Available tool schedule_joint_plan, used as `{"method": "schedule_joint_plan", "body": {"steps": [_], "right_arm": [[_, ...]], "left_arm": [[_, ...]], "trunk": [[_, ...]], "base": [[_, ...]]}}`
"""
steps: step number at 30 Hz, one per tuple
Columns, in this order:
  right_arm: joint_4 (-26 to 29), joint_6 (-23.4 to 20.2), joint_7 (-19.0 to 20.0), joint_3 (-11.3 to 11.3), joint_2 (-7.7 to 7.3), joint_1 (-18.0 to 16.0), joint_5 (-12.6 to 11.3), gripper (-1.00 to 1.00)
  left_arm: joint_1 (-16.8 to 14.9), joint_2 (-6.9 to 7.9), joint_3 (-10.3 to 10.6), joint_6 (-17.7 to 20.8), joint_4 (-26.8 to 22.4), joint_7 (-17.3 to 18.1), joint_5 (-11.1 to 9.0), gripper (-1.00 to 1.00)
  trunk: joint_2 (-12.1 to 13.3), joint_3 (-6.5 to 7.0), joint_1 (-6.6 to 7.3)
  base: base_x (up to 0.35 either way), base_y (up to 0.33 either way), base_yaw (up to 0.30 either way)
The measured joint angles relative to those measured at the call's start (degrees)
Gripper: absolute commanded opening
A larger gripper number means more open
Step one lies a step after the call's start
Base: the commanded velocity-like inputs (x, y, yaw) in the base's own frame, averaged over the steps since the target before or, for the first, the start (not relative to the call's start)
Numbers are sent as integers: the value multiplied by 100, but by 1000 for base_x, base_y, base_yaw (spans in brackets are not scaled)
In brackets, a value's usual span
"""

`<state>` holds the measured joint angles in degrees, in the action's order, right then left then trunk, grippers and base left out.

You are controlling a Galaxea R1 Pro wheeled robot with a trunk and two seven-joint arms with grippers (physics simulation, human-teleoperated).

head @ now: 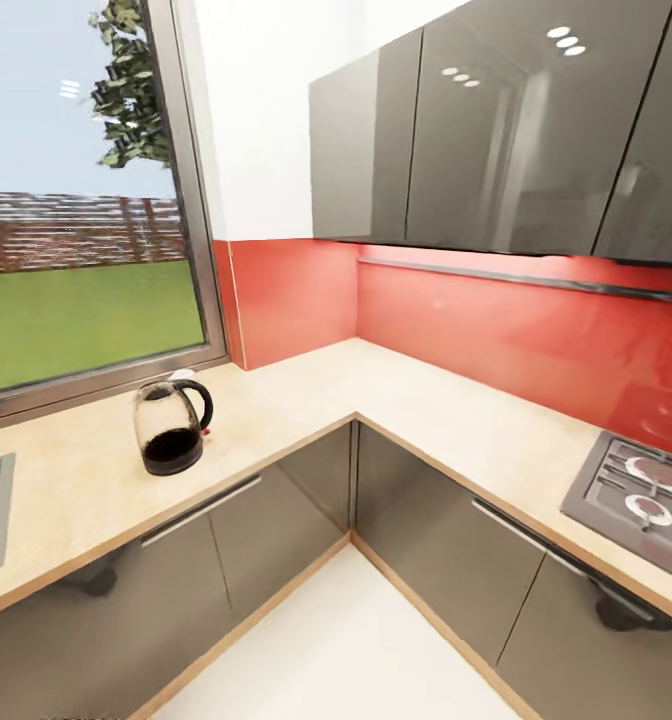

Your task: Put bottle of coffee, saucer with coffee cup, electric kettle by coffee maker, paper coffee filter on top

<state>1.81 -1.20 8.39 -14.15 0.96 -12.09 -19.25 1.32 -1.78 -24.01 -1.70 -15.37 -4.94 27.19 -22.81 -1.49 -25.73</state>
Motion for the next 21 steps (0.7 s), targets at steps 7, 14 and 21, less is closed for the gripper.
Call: {"method": "schedule_joint_plan", "body": {"steps": [7, 14, 21], "right_arm": [[1, 4, 2, 2, 1, 0, 3, 100], [-3, 8, 2, -6, 1, 0, 7, 100], [-5, 16, 1, -7, 1, 0, 6, 100]], "left_arm": [[0, -4, -7, 3, -2, -2, -1, 100], [0, -24, -1, 2, 11, 5, -1, 100], [0, -23, 0, 2, 15, 7, -1, 100]], "trunk": [[1, 0, -2], [1, 0, -2], [1, 0, -2]], "base": [[98, -59, 281], [5, -2, 281], [0, 0, 281]]}}
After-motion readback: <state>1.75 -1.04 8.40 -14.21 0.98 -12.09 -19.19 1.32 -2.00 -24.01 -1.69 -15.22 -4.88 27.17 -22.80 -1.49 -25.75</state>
